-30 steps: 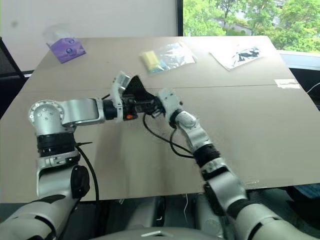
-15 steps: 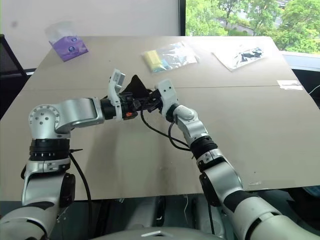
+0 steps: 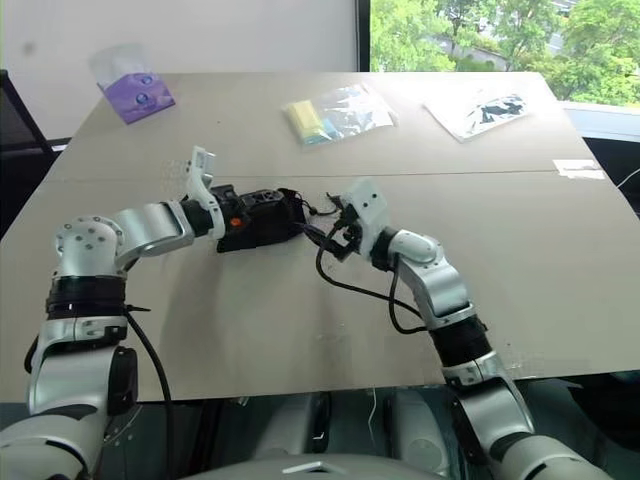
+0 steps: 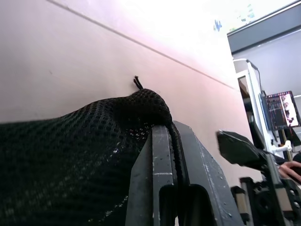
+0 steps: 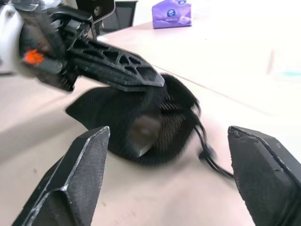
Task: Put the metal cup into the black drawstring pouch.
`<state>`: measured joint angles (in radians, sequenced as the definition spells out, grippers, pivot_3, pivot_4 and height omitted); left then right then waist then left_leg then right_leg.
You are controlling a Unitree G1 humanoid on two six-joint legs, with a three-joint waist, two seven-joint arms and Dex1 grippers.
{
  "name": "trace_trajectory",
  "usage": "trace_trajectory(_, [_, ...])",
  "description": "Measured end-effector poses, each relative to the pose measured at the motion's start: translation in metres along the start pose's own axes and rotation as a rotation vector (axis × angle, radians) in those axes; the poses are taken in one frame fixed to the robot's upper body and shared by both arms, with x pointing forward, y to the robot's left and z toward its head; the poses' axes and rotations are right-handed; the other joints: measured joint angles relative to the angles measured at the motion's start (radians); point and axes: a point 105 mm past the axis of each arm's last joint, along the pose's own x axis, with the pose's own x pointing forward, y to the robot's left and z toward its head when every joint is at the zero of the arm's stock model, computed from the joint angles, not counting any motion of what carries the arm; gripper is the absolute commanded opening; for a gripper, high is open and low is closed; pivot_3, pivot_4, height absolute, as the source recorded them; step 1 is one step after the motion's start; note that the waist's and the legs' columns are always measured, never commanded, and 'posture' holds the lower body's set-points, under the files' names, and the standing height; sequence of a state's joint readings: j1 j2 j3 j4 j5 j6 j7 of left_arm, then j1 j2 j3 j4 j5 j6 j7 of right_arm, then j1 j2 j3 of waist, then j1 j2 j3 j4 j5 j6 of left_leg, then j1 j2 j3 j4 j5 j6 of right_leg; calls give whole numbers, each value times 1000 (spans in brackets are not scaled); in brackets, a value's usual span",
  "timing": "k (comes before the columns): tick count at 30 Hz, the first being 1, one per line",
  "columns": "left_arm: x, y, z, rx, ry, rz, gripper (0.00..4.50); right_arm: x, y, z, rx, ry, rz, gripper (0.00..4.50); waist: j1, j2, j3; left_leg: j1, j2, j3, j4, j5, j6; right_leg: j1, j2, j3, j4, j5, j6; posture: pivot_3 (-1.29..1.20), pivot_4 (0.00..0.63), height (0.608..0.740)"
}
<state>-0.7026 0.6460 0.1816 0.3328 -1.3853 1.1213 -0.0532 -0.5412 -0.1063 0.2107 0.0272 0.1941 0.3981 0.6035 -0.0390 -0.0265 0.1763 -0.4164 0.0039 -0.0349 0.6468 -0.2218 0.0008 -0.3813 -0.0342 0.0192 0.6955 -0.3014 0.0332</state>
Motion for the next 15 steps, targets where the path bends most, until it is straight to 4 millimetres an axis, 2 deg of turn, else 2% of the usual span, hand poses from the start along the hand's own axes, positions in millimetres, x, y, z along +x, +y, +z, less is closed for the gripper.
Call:
trace_trajectory(3, [-7, 1, 5, 20, -7, -30, 0, -6, -7, -3, -25, 32, -34, 4127, -1, 0, 0, 0, 0, 0, 0, 0, 0, 0, 0, 0, 0, 0, 0, 0, 150, 740])
trace_trajectory(7, [-22, -1, 13, 71, -9, -69, 0, -1, -23, -20, -207, 139, -91, 4127, -2, 0, 0, 0, 0, 1, 0, 0, 0, 0, 1, 0, 0, 0, 0, 0, 150, 740])
trace_trajectory(10, [-33, -3, 11, 131, 22, -79, 0, 23, -29, -36, -430, 222, -102, 4127, -8, 0, 0, 0, 0, 2, -1, 0, 0, -2, 1, 2, 0, 0, 0, 0, 150, 740])
trace_trajectory(13, [-38, -12, 6, 172, 55, -123, 0, 50, -16, -34, -550, 194, -59, 4127, -6, 0, 1, 0, 1, 2, -3, 0, 0, -4, 0, 2, 0, 0, 0, 0, 150, 740])
trace_trajectory(15, [-43, -16, 2, 192, 66, -138, 0, 65, -9, -33, -569, 171, -53, 4127, -8, 0, 1, 0, 1, 3, -4, 0, 0, -4, 0, 4, 0, 0, 0, 0, 150, 740])
